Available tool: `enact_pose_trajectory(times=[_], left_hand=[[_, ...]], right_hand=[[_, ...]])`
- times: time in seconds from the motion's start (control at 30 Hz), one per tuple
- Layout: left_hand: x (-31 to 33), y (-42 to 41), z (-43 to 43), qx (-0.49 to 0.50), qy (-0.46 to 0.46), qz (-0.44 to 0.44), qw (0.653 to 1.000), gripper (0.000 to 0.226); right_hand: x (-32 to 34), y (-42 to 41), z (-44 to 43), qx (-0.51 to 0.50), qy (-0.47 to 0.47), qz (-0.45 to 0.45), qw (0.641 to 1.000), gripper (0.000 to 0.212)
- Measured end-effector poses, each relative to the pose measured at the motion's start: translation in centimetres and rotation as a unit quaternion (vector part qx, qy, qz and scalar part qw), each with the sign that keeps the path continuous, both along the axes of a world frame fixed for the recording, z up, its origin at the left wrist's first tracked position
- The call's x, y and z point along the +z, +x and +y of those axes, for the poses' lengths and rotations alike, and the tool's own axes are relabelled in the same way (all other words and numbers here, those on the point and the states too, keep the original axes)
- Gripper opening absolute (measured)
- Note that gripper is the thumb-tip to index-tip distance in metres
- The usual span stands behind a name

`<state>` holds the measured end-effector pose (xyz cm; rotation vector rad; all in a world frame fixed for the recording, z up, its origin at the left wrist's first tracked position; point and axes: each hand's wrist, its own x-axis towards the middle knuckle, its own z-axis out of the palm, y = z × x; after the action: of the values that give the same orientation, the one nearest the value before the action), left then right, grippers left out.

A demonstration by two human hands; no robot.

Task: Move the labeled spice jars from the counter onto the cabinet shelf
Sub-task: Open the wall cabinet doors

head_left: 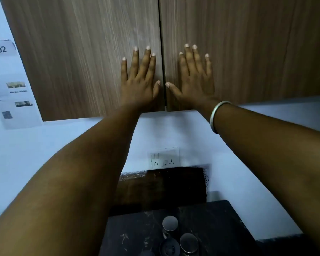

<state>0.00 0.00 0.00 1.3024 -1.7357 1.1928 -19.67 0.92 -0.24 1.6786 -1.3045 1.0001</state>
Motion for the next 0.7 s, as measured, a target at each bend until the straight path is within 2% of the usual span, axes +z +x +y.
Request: enact_pose_trajectory(times=[0.23,0.43,0.5,0.6,0.7], left_hand=[[0.8,-1.0,-2.2,0.014,0.055,-0.036,0.998,0.072],[3.1,-3.4,-4.1,0.004,0.066,-0.033,0.997,0.075],[3.2,-3.5,-4.4,-0.031,0.061,-0.009,0.998,0.071],[2.8,-3.4,-4.6,-0.119,0.066,0.078,0.988,0.07],[2.4,-3.6,-4.8,-0.194,0.065,0.144,0.968,0.066]], right_hand=[[1.0,1.7,-2.0,-0.02,0.048,0.014,0.999,0.086],[2.7,3.8,-4.6,-0.042,0.054,-0.052,0.996,0.086],[3.0,4.1,-5.5,-0.051,0.055,-0.067,0.995,0.087],[3.3,4.0,-6.2,-0.062,0.049,-0.076,0.994,0.099],[3.3,4.0,-6.2,-0.054,0.047,-0.074,0.995,0.094]])
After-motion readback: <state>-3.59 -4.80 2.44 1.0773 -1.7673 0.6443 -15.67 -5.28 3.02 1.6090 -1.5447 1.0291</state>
